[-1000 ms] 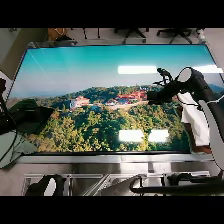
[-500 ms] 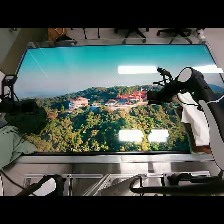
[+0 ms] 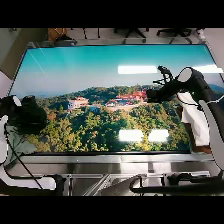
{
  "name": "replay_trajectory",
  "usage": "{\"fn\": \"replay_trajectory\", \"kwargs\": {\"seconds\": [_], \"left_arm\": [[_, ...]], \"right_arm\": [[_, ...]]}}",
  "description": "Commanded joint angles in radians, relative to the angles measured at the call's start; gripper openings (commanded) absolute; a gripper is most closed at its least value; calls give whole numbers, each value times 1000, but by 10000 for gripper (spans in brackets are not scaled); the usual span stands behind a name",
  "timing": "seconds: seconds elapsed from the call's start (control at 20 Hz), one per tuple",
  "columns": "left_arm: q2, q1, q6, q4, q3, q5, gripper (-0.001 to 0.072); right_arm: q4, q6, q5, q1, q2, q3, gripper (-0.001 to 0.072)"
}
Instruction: Fold the shirts.
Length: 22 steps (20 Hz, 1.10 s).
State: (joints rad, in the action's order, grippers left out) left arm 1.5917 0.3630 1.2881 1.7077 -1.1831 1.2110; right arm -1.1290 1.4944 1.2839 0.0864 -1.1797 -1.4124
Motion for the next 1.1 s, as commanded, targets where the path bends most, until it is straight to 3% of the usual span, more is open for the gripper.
{"fn": "replay_trajectory", "kwargs": {"seconds": [0.0, 0.05, 0.25, 0.55, 0.65, 0.95, 1.0, 1.05], "left_arm": [[53, 2, 14, 49, 0, -41, 282], [53, -2, 14, 45, -15, -37, 23], [40, -65, 30, -22, -201, 90, 19], [-135, -270, 29, -550, -489, 203, 18], [-208, -357, 30, -660, -513, 195, 19], [-254, -635, 53, -680, -334, 96, 21], [-241, -673, 55, -682, -279, 44, 24], [-226, -707, 56, -684, -225, -11, 48]], "right_arm": [[0, 0, -4, 0, -1, -1, 20], [0, 0, -4, 0, -1, -1, 20], [1, 1, -4, 0, -1, -1, 20], [8, -4, -2, -3, 3, -2, 20], [7, -6, -2, -9, 16, -2, 20], [4, -6, 16, -16, 43, -2, 30], [4, -6, 28, -17, 43, -2, 115], [5, -6, 38, -16, 43, -2, 321]]}}
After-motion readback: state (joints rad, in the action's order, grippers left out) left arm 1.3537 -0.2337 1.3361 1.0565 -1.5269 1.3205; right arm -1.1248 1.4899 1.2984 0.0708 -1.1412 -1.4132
